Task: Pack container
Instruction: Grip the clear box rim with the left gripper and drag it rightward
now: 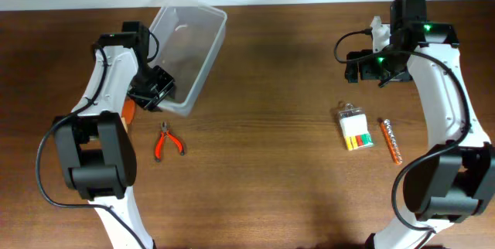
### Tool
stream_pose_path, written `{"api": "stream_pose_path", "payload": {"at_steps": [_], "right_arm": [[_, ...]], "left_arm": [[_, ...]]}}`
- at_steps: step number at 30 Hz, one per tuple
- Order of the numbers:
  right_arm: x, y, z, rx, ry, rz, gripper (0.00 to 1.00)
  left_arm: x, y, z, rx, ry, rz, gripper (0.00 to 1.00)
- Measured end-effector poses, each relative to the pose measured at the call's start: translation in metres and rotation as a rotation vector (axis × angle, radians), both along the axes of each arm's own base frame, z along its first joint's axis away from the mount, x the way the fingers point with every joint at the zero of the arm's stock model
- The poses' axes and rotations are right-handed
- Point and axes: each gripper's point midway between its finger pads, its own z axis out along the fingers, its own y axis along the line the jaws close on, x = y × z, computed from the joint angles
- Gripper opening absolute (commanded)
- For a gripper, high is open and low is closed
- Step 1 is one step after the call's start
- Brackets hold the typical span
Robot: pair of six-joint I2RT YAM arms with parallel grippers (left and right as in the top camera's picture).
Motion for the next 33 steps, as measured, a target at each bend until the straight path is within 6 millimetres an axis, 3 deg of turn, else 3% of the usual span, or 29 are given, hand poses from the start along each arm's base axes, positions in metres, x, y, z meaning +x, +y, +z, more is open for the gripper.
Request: {"api": "stream_pose_path", "payload": {"at_steps": [4,9,23,27,33], "right_arm": [[0.0,0.0,0.0,0.0,0.0,-0.001,0.99],[0.0,0.0,0.0,0.0,0.0,-0.001,0.99],[0.0,0.0,0.0,0.0,0.0,0.0,0.99],[0.0,0.0,0.0,0.0,0.0,0.0,0.99],[0.0,0.0,0.0,0.0,0.0,-0.001,0.99]], "left_arm": [[0.0,0.0,0.0,0.001,-0.003,-0.005,0.31],[0.001,-0.001,0.0,-0.005,-0.002,0.007,0.14],[0.003,-0.009,0.004,-0.058,-0.013,-0.016,0.09],[0.015,-0.009,0.019,-0.061,-0.067,-0.064,0.09],[0.044,-0.008,0.072,-0.044,-0.209,-0.147,0.08]]}}
